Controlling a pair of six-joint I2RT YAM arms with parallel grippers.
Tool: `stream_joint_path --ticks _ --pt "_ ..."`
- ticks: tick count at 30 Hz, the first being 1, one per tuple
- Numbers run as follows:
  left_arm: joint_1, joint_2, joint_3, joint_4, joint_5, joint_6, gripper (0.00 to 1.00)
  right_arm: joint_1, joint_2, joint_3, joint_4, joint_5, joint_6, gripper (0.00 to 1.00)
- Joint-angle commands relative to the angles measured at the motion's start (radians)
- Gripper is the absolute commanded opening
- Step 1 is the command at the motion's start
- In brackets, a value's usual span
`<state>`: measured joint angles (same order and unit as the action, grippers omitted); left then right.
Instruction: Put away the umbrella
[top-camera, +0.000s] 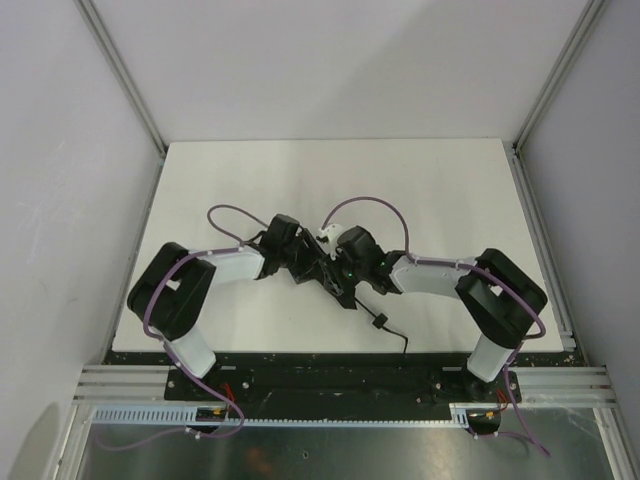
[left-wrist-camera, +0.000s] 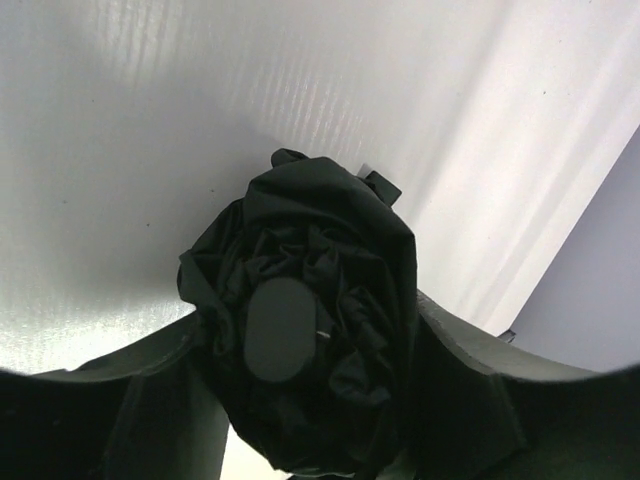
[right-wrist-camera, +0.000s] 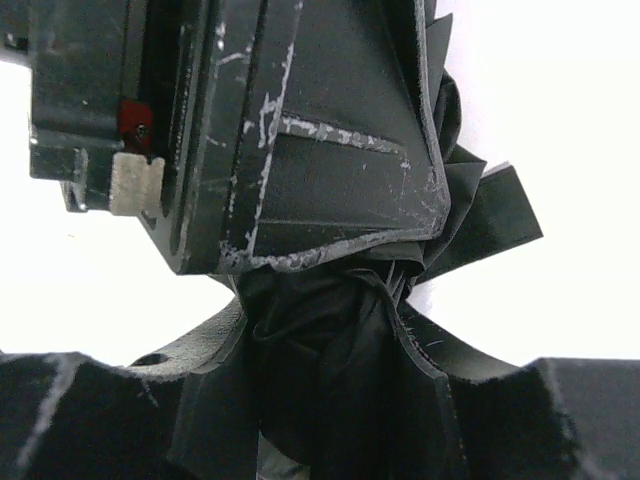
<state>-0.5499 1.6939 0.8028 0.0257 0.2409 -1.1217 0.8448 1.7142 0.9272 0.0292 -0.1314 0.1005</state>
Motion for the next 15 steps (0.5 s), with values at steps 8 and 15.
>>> stream_joint_path --ticks 8,15 --pt "-0.044 -0.042 0.000 -0.106 -0.045 0.029 0.04 0.027 -0.140 0.013 0.050 -0.017 0.038 0.09" --pt "-0.013 -0.209 0.008 -0.102 -0.029 -0.047 0.00 -0.010 -0.321 0.061 -0.206 -0.105 0.191 0.88"
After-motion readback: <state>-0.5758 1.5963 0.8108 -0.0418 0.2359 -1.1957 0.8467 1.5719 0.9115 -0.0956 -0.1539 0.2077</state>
